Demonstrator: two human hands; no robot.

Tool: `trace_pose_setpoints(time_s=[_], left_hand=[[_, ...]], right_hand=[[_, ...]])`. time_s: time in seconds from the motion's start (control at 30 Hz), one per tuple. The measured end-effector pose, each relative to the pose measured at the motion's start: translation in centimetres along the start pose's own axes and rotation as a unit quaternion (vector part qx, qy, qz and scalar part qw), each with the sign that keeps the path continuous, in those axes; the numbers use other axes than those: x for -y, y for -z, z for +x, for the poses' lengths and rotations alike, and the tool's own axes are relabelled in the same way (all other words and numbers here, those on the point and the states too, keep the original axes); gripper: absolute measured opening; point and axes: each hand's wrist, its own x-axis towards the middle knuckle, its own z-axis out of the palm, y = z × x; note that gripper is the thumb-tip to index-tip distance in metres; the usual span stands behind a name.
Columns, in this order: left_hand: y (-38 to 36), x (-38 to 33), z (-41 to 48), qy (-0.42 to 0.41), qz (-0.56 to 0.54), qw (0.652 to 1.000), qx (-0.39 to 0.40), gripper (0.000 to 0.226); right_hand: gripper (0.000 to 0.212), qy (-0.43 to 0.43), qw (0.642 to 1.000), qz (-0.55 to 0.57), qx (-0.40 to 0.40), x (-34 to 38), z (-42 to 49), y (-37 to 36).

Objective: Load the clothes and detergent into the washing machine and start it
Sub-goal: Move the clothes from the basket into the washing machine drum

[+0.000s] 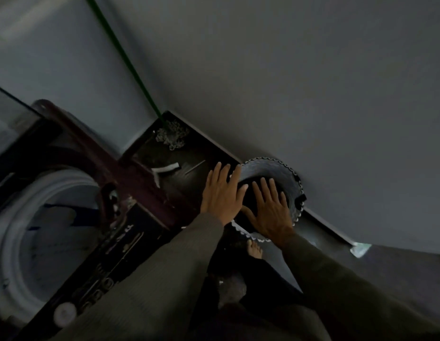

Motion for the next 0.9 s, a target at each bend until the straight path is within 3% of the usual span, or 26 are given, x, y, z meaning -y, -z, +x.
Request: trace_pose_setpoints(time_s=[0.27,0.43,0.6,0.77,0.9], left_hand=[[-9.5,1.2,4.2,0.026,-0.021,0.995,0.091,0.055],[-16.5,1.3,8.1,0.031,-0.052,0.991,0.122,0.055],[-26.0,2.5,13.9,0.089,-0.101,0.977,0.165,0.054],[-35.0,4.6,19.9,0.131,-0.096,0.96,0.228,0.055],[-40.4,6.2,23.1,0.124,-0.079,0.965,0.217,0.063]], right_hand=[[0.086,-0.098,0.992,0.014,0.085,-6.7,2.6,-8.3],[0.088,-0.136,0.984,0.017,0.111,-9.8,7.0,-14.5],[0.092,-0.169,0.979,0.052,0.1,-12.8,13.9,-20.7],[0.102,-0.273,0.946,0.161,0.068,-16.5,20.9,-26.8],[0.106,-0.326,0.933,0.143,0.057,-19.8,24.7,-31.4]])
